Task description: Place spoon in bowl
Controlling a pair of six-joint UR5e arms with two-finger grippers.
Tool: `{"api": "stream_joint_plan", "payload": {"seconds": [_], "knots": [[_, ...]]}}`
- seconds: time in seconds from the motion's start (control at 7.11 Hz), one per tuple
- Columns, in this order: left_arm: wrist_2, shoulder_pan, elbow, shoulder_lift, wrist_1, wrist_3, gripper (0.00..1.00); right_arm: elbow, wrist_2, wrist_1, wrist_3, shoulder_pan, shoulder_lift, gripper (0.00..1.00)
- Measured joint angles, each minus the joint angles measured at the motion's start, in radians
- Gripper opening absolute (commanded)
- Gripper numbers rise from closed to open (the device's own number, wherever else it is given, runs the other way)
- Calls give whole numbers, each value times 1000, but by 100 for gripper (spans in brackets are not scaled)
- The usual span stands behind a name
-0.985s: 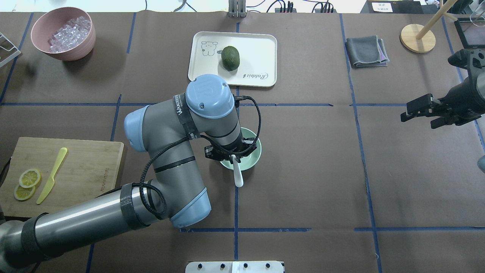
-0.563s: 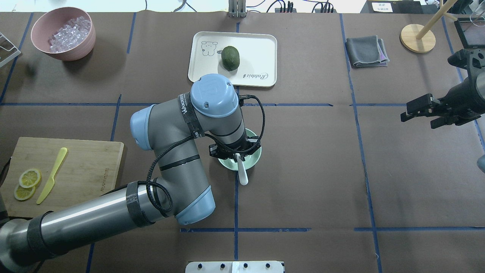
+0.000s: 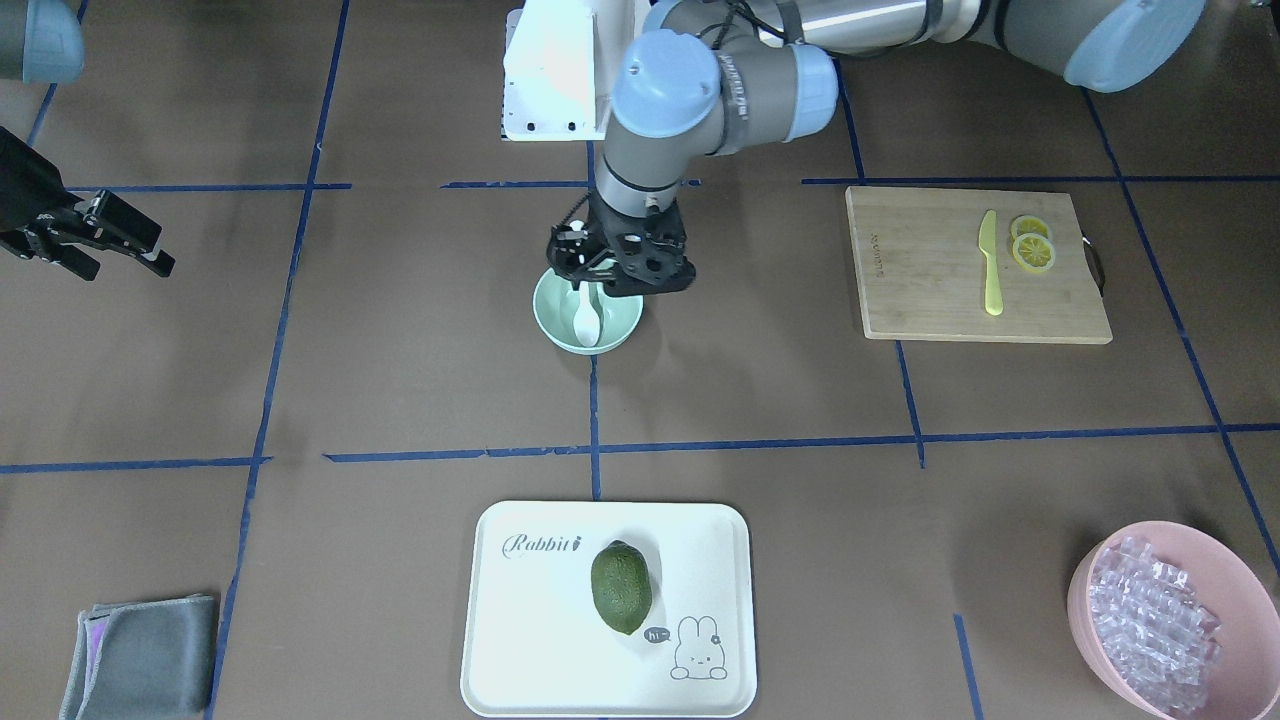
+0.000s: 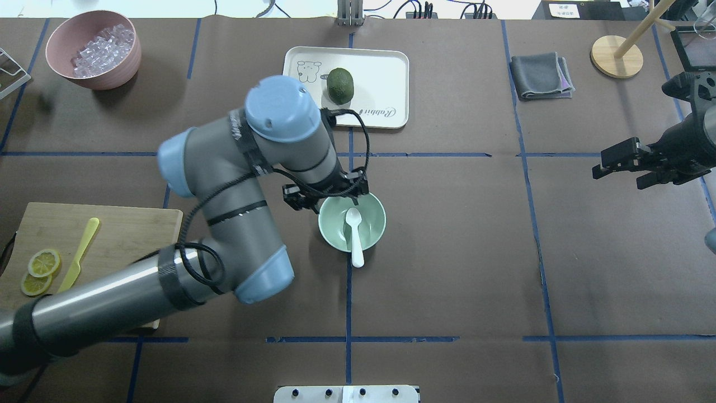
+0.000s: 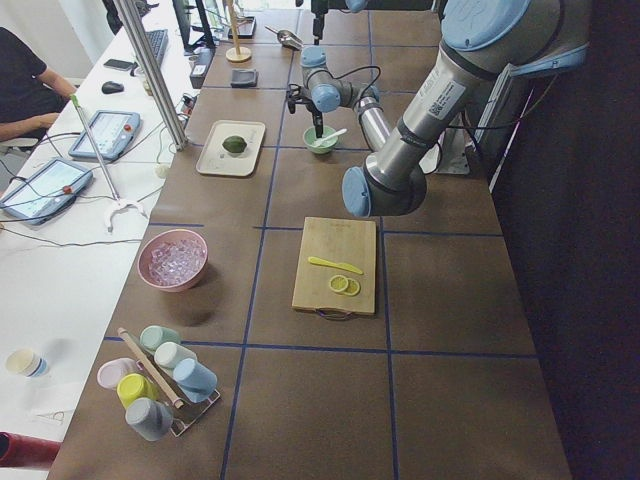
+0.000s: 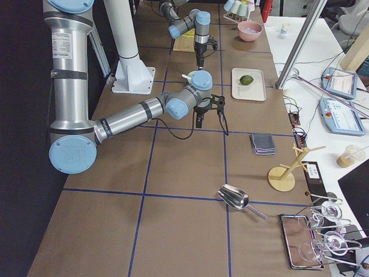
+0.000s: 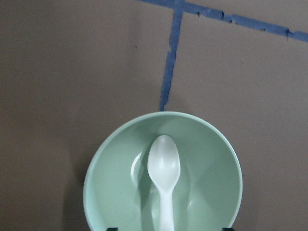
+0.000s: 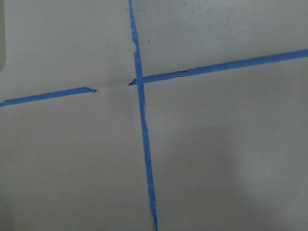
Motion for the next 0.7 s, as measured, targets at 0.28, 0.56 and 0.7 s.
{"api": "stream_joint_plan", "payload": {"seconds": [0.28,0.56,0.7], "knots": [[-37,-107,-197,243,2,200,79,-32,5,-10,-87,73,-16,100],[-101,-267,-274,451,3,523,79,-120,11,-30,-323,180,-33,100],[-153,-378,-275,540,5,718,79,-160,11,-80,-479,234,-35,100]]}}
